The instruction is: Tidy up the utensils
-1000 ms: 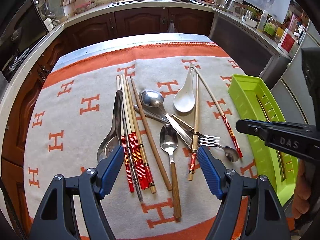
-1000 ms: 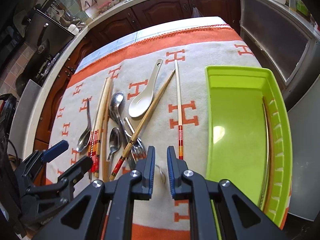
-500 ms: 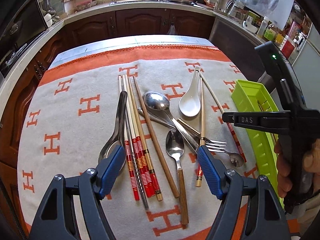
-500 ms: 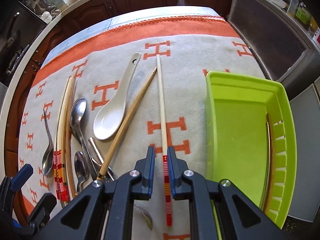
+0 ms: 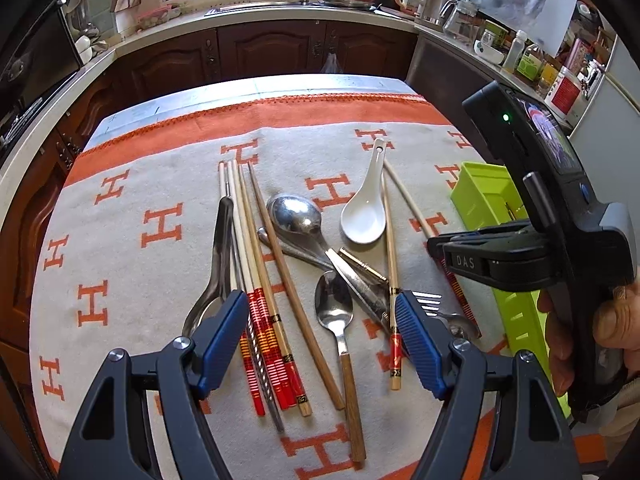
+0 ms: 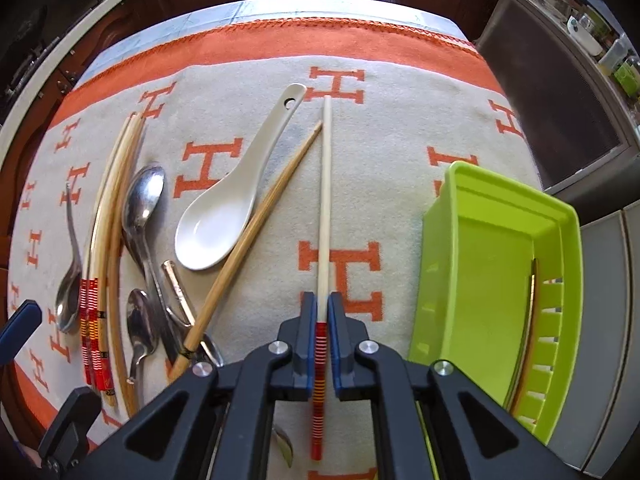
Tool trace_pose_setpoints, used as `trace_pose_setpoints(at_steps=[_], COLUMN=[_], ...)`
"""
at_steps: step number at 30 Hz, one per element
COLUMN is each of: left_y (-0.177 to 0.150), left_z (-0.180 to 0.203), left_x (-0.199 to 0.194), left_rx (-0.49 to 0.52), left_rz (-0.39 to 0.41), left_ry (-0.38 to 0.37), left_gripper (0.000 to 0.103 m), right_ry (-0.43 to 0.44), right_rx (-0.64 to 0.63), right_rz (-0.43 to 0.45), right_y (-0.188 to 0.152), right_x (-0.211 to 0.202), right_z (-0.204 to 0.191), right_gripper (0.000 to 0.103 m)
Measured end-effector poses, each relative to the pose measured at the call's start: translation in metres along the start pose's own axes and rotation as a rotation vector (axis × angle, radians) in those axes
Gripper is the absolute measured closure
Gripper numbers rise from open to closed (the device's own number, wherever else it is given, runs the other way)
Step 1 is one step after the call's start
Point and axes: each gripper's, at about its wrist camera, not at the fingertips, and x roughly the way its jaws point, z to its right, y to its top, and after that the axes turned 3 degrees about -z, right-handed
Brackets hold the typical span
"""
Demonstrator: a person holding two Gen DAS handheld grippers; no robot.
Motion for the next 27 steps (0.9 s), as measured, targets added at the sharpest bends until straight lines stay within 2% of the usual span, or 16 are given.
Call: trace_pose_setpoints(at_steps=[5,12,14,16,18,23,27], left_y=[0.010,0.028,0.031,0.033,0.034,0.037,0.038], left_z=[0.007,0.024,0.031,0.036,0.041,0.047,0.050], left_x=[0.004,0.036,0.046,0.055,0.062,0.077,0.086], left_rx=[0.011,0.025,0.031,0.037,0.041,0.043,0.042], left_rz=[0.015,-0.054,-0.081,-0.098,-0.114,-0.144,-0.163], left_ry=[-0.065,-0.174,-0.188,-0.191,-0.185,-0.149,-0.121], left_gripper=[0.030,0.069,0.076,0.080,0.089,0.092,0.098], right_ry=[0.107,0.263,0.283,0.302,0.322,0.352,0.368], right_rx=[0.074,0.188,0.205,0.218,0.226,0.231,0.234], right_rz=[0.023,0.064,0.079,0.089,0.101,0.123,0.134], right_y=[-0.008,-0.022,-0.027,-0.029,-0.030,-0.038,-0.045], right_x=[-0.008,-0.024,-0.029,-0.034,-0.038,-0.046,-0.050], right_z=[0.010,0.040,0.046,0.052,0.057,0.063,0.067], right_gripper=[0.098,0.098,0.098,0.098,0.098,0.098,0.097])
